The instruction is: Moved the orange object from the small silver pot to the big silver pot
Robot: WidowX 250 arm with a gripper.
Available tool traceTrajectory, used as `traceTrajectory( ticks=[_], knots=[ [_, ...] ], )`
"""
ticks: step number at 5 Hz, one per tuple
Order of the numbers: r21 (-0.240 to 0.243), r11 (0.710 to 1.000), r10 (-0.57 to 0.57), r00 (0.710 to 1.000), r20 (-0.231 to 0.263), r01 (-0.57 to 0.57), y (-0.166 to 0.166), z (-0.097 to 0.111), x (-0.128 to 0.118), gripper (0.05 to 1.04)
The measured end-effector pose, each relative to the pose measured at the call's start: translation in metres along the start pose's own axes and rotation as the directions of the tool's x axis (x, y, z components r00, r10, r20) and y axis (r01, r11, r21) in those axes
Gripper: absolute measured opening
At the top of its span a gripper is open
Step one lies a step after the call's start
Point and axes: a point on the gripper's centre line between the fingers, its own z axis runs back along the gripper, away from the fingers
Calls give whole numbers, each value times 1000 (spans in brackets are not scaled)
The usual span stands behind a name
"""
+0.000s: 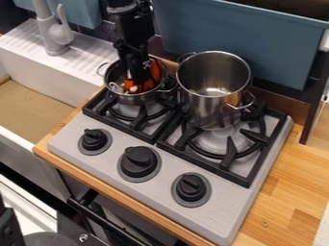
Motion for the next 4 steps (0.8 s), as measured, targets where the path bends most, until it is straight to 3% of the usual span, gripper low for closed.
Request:
traceTrajectory(
  ticks=[2,3,4],
  knots=[
    [29,1000,-9,1000,-10,9,2,0,2,261],
    [33,999,-17,1000,0,17,-1,13,1,256],
    [7,1000,1,999,43,-2,-6,33,-3,255]
  ],
)
